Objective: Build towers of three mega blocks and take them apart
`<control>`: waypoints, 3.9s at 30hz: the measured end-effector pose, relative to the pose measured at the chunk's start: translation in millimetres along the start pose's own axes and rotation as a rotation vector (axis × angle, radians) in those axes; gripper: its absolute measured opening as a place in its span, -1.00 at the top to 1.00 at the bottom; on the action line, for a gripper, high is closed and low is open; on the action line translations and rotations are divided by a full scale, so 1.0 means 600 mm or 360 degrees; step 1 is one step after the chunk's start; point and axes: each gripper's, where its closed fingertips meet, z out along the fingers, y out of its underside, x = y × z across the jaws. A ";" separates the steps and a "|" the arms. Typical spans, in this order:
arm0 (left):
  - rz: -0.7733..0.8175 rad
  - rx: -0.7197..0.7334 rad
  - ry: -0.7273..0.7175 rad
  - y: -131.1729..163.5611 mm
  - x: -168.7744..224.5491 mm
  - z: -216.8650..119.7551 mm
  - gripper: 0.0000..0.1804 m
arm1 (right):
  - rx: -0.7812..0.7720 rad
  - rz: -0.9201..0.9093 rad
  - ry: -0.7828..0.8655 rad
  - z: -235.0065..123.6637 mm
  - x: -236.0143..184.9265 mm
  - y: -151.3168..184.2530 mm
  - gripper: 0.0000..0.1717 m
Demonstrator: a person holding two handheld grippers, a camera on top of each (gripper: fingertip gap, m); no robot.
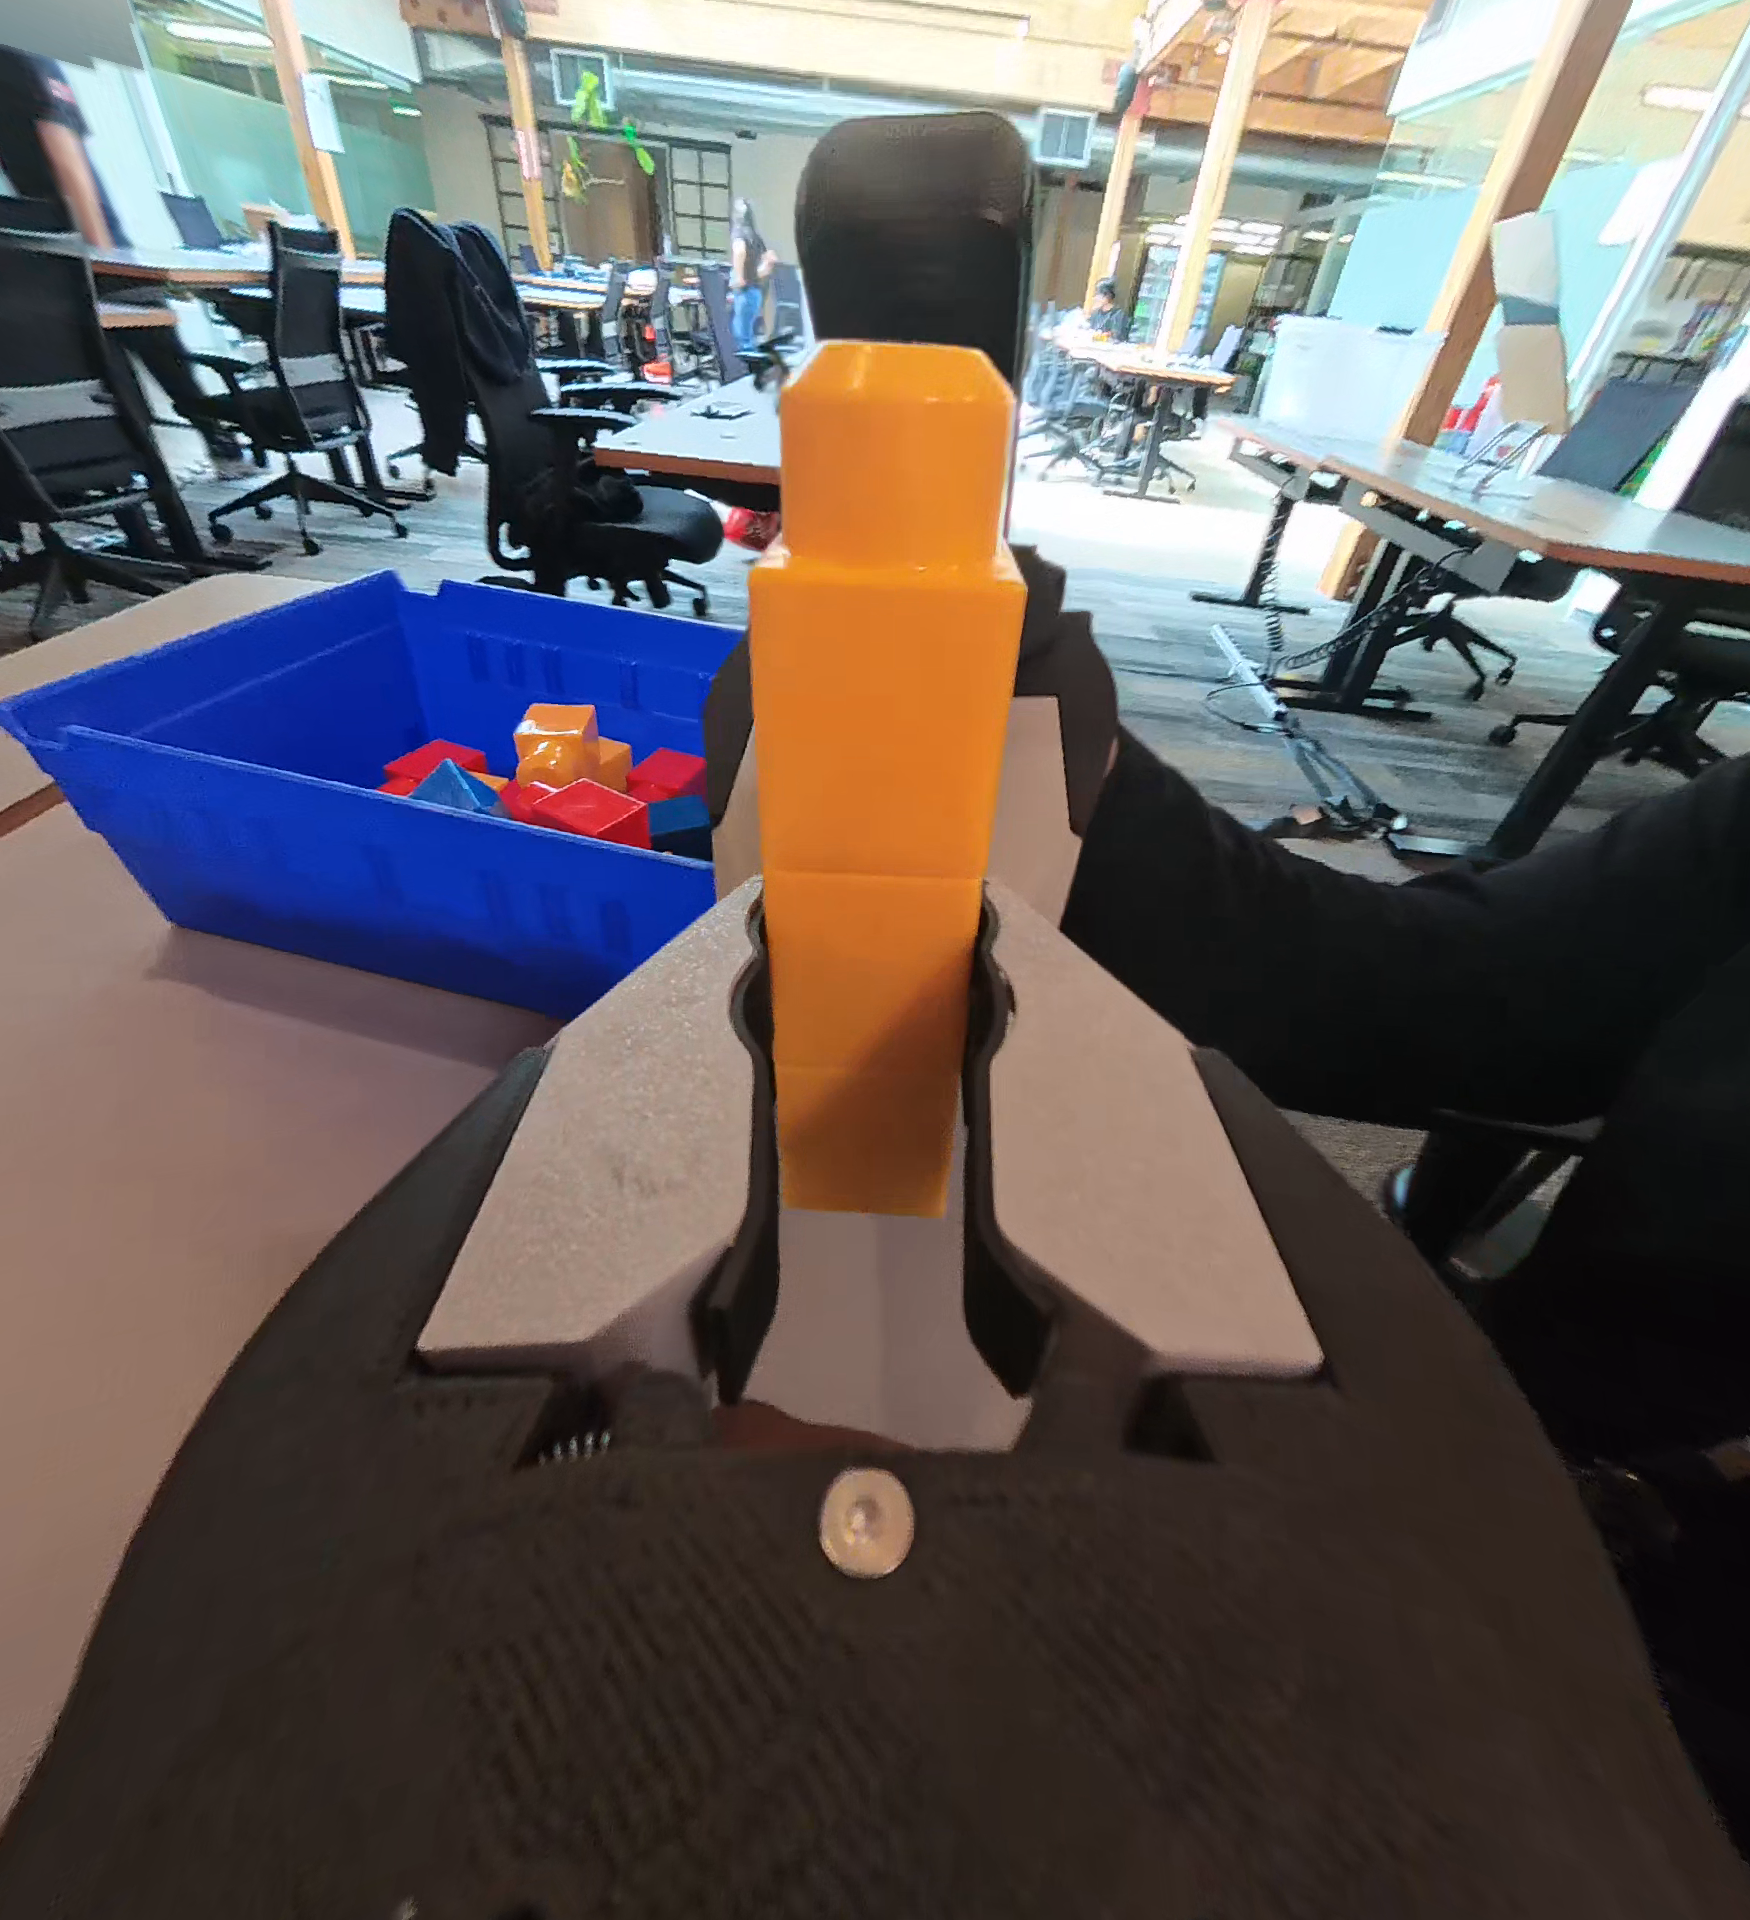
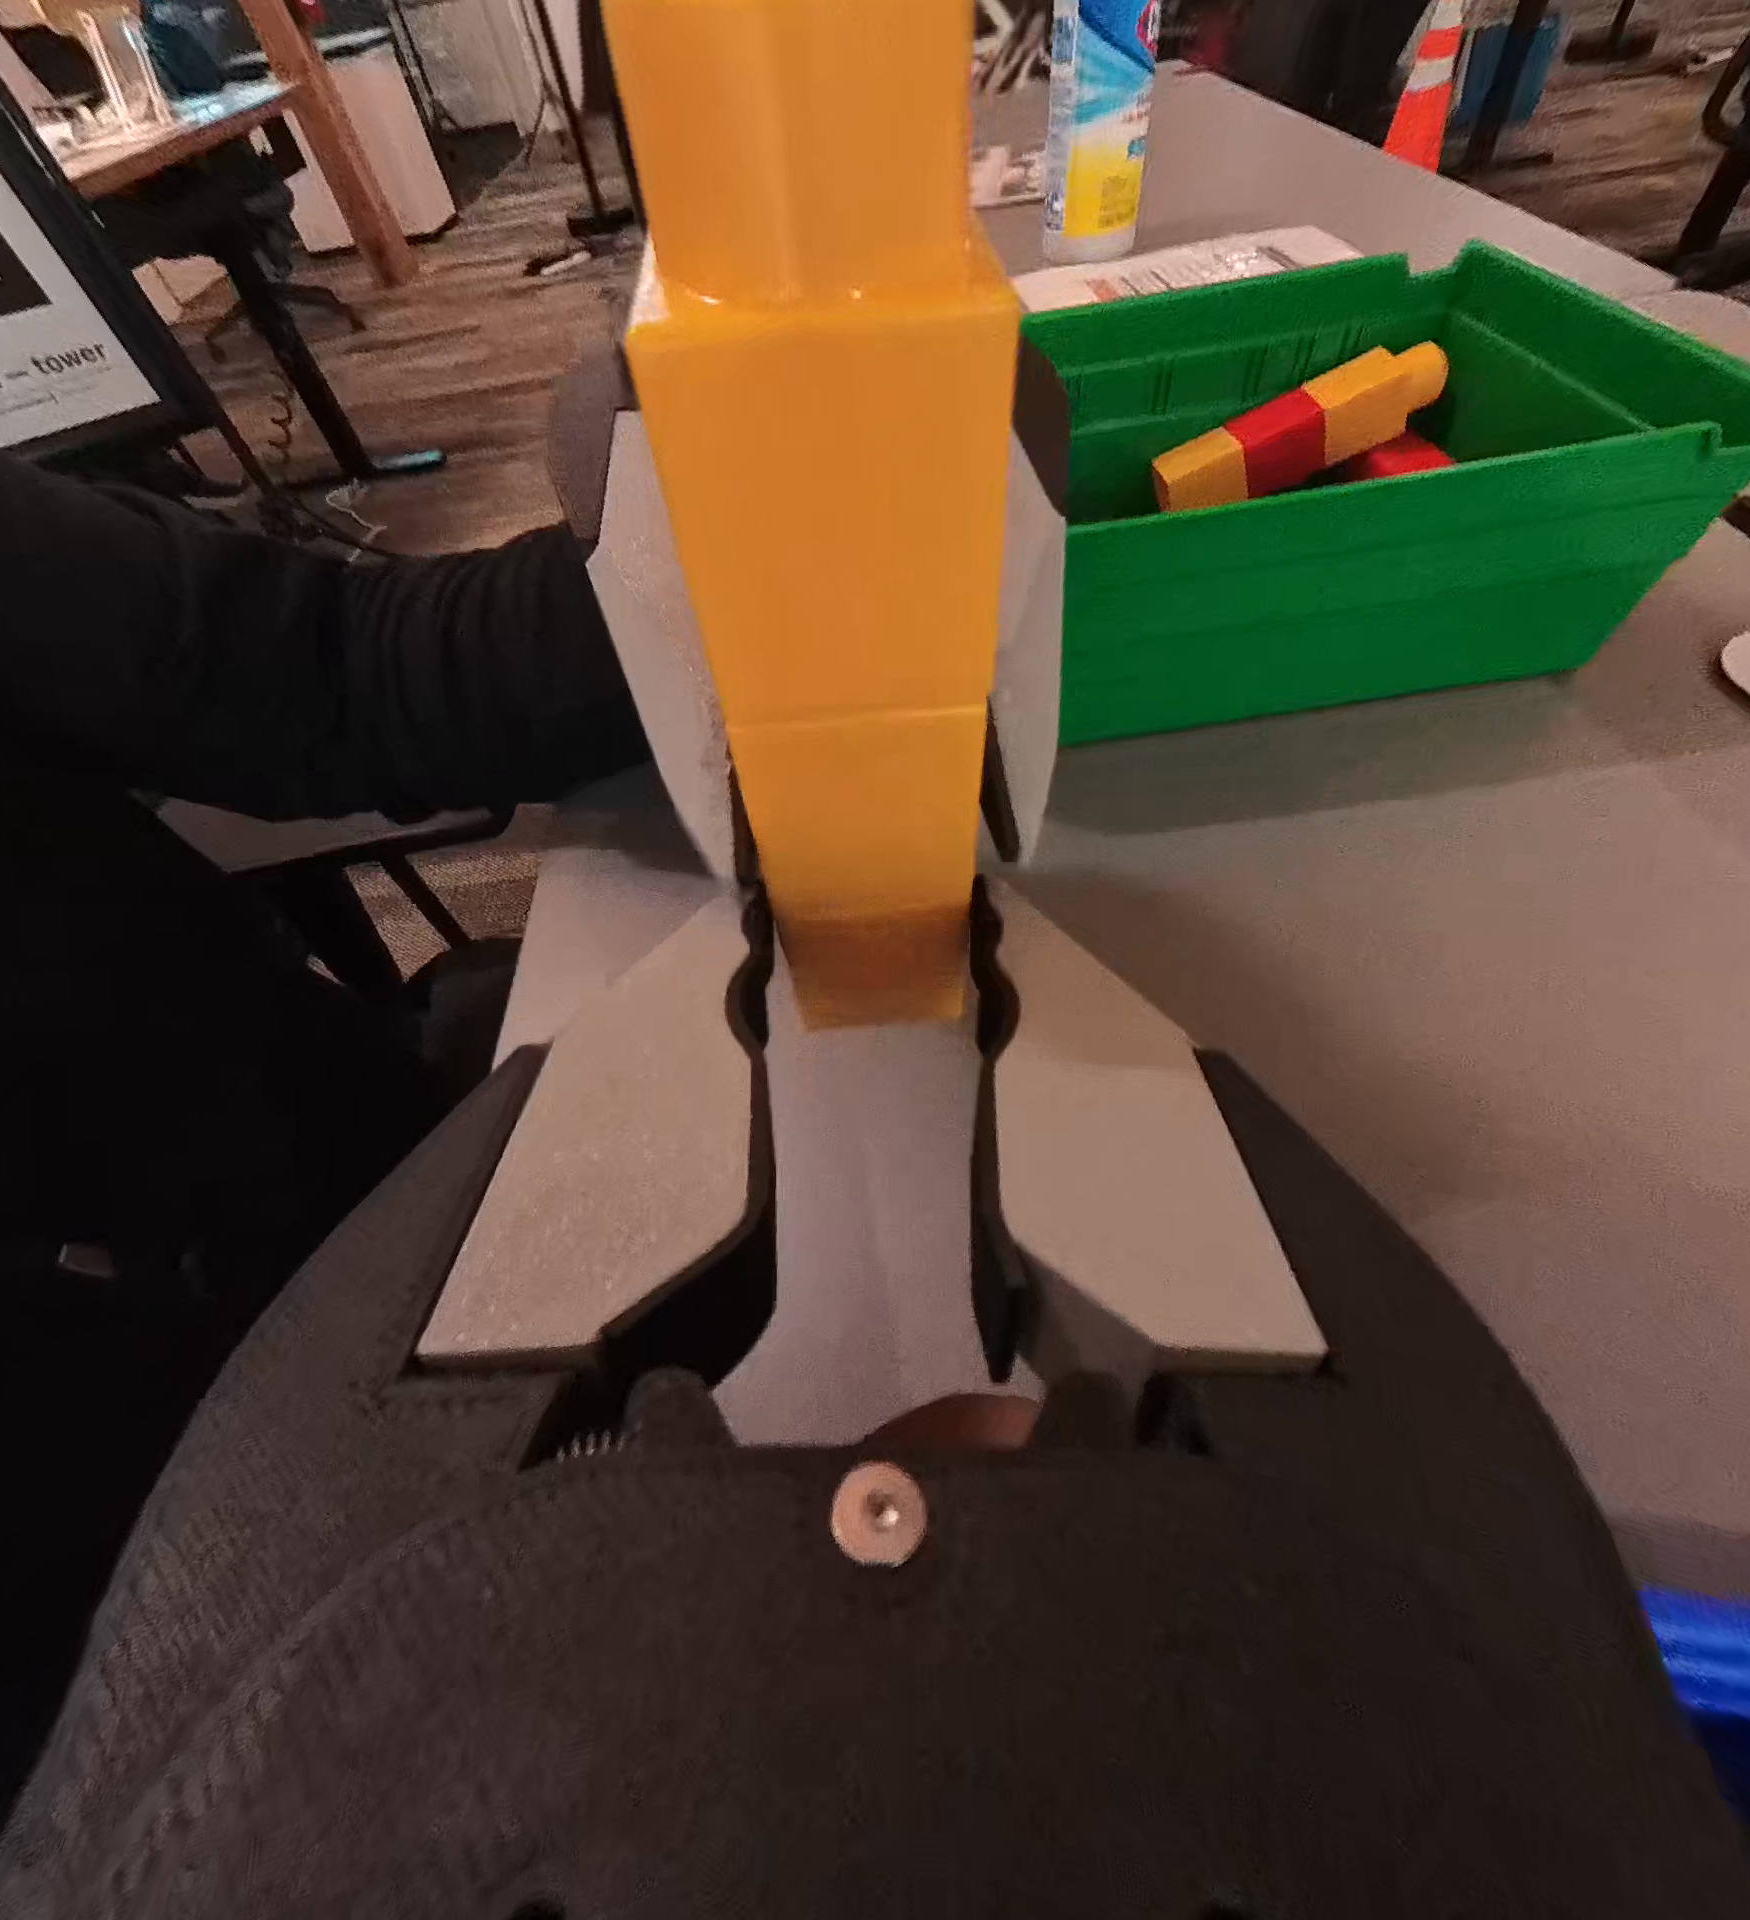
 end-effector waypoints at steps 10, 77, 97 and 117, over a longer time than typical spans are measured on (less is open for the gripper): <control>-0.0106 -0.0125 0.0124 0.038 0.016 0.030 0.62 | 0.0360 0.0059 -0.0012 -0.053 0.006 -0.057 0.32; -0.0002 -0.0373 -0.0539 0.125 -0.082 0.066 0.62 | 0.0359 -0.0075 0.1842 -0.255 0.198 -0.081 0.57; -0.0180 -0.0047 -0.0154 0.068 -0.026 0.069 0.61 | 0.0167 0.0190 0.0105 -0.031 0.039 -0.039 0.70; -0.0197 -0.0068 -0.0559 0.051 -0.087 0.000 0.44 | 0.0110 0.0294 0.1729 -0.323 0.246 0.055 0.50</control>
